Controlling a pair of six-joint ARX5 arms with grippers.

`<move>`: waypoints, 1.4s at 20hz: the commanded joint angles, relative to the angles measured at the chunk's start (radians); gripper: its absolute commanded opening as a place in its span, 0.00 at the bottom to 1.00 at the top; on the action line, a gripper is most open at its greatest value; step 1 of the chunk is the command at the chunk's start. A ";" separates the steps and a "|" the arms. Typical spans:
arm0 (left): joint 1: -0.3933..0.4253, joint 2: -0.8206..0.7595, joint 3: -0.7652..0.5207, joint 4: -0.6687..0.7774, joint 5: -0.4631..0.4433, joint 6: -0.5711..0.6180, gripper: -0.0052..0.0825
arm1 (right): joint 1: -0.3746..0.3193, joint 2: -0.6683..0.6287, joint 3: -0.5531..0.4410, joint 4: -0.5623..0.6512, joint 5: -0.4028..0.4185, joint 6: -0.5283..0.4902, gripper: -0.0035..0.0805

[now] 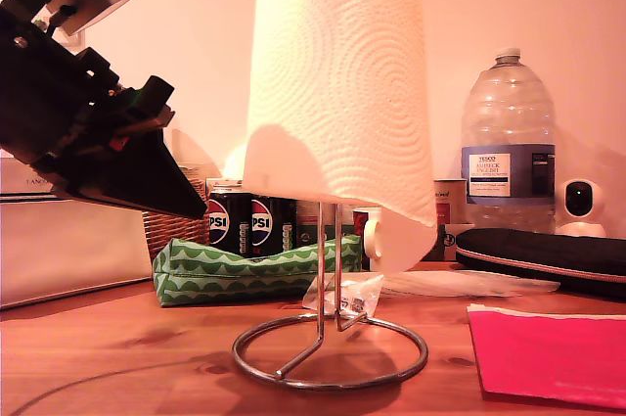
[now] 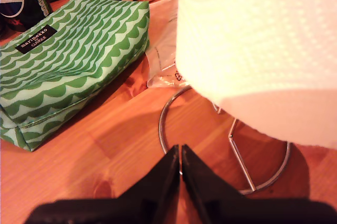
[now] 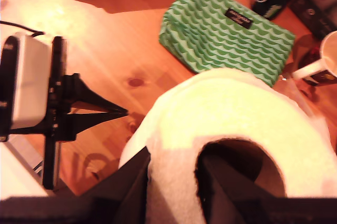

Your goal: Insert the paper towel roll into the metallic stand.

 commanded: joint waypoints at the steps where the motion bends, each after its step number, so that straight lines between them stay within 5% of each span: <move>1: 0.000 -0.003 -0.011 0.004 0.000 0.005 0.03 | 0.010 0.012 -0.016 0.007 0.001 0.003 0.32; 3: 0.000 -0.003 -0.011 0.003 0.000 0.005 0.03 | 0.009 0.011 -0.016 0.006 0.001 0.003 0.39; 8: 0.000 -0.003 -0.011 -0.003 0.000 0.006 0.03 | 0.007 0.009 -0.016 0.006 0.002 0.000 0.39; 12: 0.000 -0.023 -0.011 0.002 0.000 0.006 0.03 | -0.019 0.009 -0.016 0.010 0.026 -0.041 0.03; 13: 0.000 -0.038 -0.011 0.004 0.000 0.006 0.03 | -0.033 0.009 -0.016 0.017 0.050 -0.045 0.03; 21: 0.016 -0.158 -0.011 0.016 0.001 0.065 0.03 | -0.247 0.001 -0.016 0.174 0.030 -0.107 0.03; 28: 0.231 -0.158 -0.011 0.064 0.169 0.082 0.03 | -0.387 -0.055 -0.114 0.292 -0.069 -0.133 0.03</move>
